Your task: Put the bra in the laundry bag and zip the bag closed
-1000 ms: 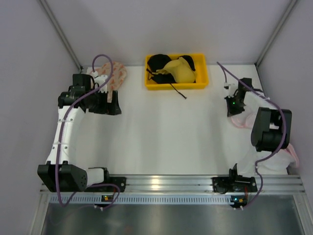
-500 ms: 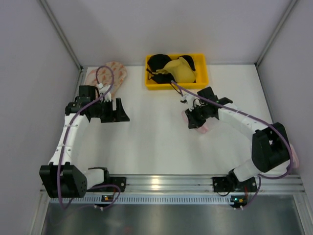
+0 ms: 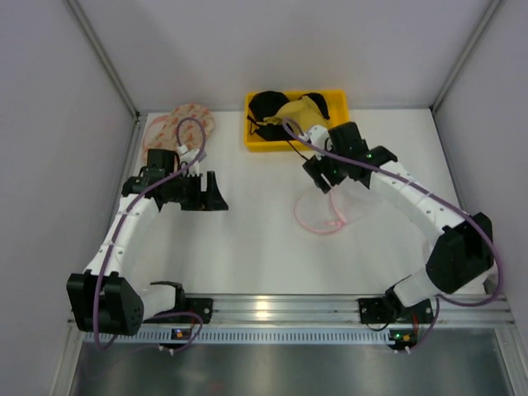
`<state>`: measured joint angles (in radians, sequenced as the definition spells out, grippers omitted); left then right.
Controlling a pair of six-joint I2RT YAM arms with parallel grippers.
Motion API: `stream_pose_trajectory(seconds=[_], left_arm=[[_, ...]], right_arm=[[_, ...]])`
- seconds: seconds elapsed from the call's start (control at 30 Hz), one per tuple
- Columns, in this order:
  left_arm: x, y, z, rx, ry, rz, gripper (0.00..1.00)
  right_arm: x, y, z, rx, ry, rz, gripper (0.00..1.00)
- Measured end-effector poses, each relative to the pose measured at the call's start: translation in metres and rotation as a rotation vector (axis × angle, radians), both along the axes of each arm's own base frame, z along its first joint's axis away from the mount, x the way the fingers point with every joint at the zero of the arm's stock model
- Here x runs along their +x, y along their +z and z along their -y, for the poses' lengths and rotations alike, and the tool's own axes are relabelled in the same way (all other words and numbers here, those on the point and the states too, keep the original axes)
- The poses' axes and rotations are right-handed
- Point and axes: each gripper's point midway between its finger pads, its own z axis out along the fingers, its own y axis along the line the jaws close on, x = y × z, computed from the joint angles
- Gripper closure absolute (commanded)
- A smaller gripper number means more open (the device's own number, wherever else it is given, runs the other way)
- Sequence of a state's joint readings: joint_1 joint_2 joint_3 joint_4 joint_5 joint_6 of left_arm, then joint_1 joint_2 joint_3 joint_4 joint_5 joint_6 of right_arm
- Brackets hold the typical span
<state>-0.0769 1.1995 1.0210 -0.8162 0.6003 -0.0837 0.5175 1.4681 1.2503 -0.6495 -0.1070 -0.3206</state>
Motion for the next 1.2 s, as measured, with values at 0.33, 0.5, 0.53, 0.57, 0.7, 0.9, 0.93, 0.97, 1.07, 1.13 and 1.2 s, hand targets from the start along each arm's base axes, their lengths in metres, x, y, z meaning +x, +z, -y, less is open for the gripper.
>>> stream_pose_trajectory(seconds=[0.33, 0.5, 0.53, 0.57, 0.7, 0.9, 0.93, 0.97, 1.07, 1.13, 1.2], left_arm=[[0.008, -0.003, -0.008, 0.05, 0.028, 0.027, 0.18], [0.012, -0.003, -0.009, 0.061, 0.033, 0.044, 0.18], [0.012, -0.003, -0.01, 0.065, 0.034, 0.047, 0.18], [0.013, -0.003, -0.01, 0.068, 0.036, 0.049, 0.19], [0.015, -0.002, -0.009, 0.062, 0.033, 0.062, 0.19], [0.002, -0.009, 0.004, -0.012, 0.025, 0.045, 0.19], [0.0, -0.011, 0.006, -0.023, 0.025, 0.035, 0.19], [-0.001, -0.012, 0.01, -0.036, 0.026, 0.028, 0.18], [-0.002, -0.017, 0.023, -0.071, 0.026, 0.017, 0.18], [-0.004, -0.02, 0.032, -0.08, 0.024, 0.01, 0.17], [-0.004, -0.022, 0.04, -0.09, 0.023, 0.008, 0.18]], right_arm=[[0.074, -0.076, 0.061, -0.309, -0.297, -0.116, 0.27], [0.064, -0.103, 0.083, -0.384, -0.333, -0.223, 0.66], [0.063, -0.104, 0.084, -0.377, -0.344, -0.237, 0.75], [0.063, -0.104, 0.085, -0.369, -0.35, -0.246, 0.98], [0.068, -0.091, 0.077, -0.247, -0.358, -0.254, 1.0], [0.06, 0.001, 0.033, 0.176, -0.275, -0.062, 1.0], [0.055, 0.023, 0.025, 0.254, -0.254, -0.02, 1.0], [0.051, 0.046, 0.018, 0.338, -0.23, 0.036, 1.0], [0.033, 0.096, 0.005, 0.571, -0.186, 0.134, 1.0], [0.026, 0.106, 0.005, 0.674, -0.192, 0.137, 1.0], [0.02, 0.09, 0.012, 0.783, -0.241, 0.093, 1.0]])
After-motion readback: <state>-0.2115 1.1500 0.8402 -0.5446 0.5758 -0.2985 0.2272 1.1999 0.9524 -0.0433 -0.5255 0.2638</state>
